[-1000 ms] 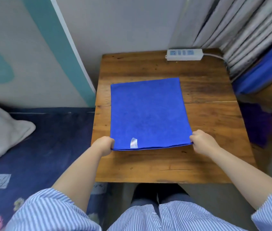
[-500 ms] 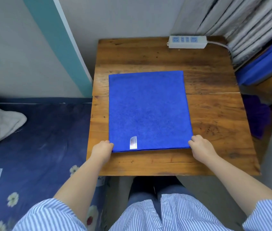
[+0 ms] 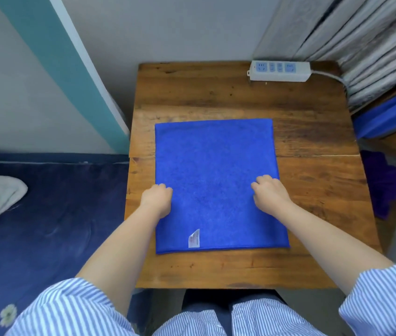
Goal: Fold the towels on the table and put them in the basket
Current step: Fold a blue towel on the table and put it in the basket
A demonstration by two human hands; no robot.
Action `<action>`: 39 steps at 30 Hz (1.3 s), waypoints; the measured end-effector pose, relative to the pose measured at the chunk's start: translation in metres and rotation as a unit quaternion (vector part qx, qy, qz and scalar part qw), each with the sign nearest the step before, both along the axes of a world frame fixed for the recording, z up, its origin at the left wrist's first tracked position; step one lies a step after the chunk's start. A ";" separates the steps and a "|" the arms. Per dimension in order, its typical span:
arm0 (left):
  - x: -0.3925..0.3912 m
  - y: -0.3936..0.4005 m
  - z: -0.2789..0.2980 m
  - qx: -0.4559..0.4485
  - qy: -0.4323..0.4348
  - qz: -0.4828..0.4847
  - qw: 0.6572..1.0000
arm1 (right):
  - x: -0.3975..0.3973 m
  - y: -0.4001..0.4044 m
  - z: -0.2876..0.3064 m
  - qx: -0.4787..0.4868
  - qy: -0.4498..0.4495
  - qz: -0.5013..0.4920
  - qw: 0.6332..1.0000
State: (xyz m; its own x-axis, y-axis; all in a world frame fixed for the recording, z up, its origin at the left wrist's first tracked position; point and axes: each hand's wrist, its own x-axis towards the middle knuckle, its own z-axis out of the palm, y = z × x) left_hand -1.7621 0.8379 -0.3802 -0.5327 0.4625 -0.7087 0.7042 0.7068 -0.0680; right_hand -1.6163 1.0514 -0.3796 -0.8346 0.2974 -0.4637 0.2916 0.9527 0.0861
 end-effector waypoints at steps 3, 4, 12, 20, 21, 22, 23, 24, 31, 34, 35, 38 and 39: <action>-0.020 0.037 -0.001 0.064 0.015 0.057 0.996 | -0.044 0.008 -0.006 -0.049 0.030 -0.006 0.998; -0.032 0.052 -0.006 0.089 0.020 0.075 0.993 | -0.063 0.013 -0.012 -0.086 0.041 -0.011 0.995; -0.071 0.110 -0.054 0.190 0.029 0.106 0.976 | -0.153 0.023 -0.060 -0.168 0.082 -0.046 0.981; -0.106 0.103 -0.082 0.174 0.051 0.021 0.983 | -0.145 0.067 -0.083 -0.139 0.090 -0.003 0.986; -0.113 0.098 -0.084 0.176 0.057 0.026 0.982 | -0.139 0.076 -0.084 -0.136 0.083 -0.019 0.987; -0.119 0.094 -0.085 0.179 0.062 0.032 0.981 | -0.133 0.085 -0.085 -0.133 0.089 -0.038 0.986; -0.124 0.092 -0.084 0.179 0.065 0.036 0.981 | -0.129 0.093 -0.082 -0.126 0.094 -0.054 0.986; -0.127 0.090 -0.083 0.177 0.065 0.036 0.981 | -0.125 0.102 -0.081 -0.118 0.092 -0.067 0.986; -0.140 0.093 -0.075 0.145 0.061 0.120 0.980 | -0.104 0.155 -0.064 -0.087 0.014 -0.165 0.982; -0.147 0.096 -0.066 0.120 0.081 0.086 0.986 | -0.114 0.155 -0.052 -0.095 0.026 -0.167 0.981; -0.149 0.097 -0.063 0.123 0.093 0.062 0.986 | -0.118 0.153 -0.047 -0.098 0.043 -0.148 0.983; -0.157 0.100 -0.050 0.100 0.121 0.016 0.987 | -0.125 0.148 -0.036 -0.082 0.056 -0.093 0.991; -0.159 0.101 -0.046 0.081 0.121 0.014 0.989 | -0.126 0.147 -0.033 -0.067 0.043 -0.087 0.993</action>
State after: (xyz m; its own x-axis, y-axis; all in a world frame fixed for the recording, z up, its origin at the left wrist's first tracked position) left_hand -1.9208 0.9386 -0.4263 -0.6924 0.5421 -0.4762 0.6607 0.7416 -0.1164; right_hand -1.7428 1.1986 -0.4130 -0.8142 0.3812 -0.4379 0.4541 0.8881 -0.0712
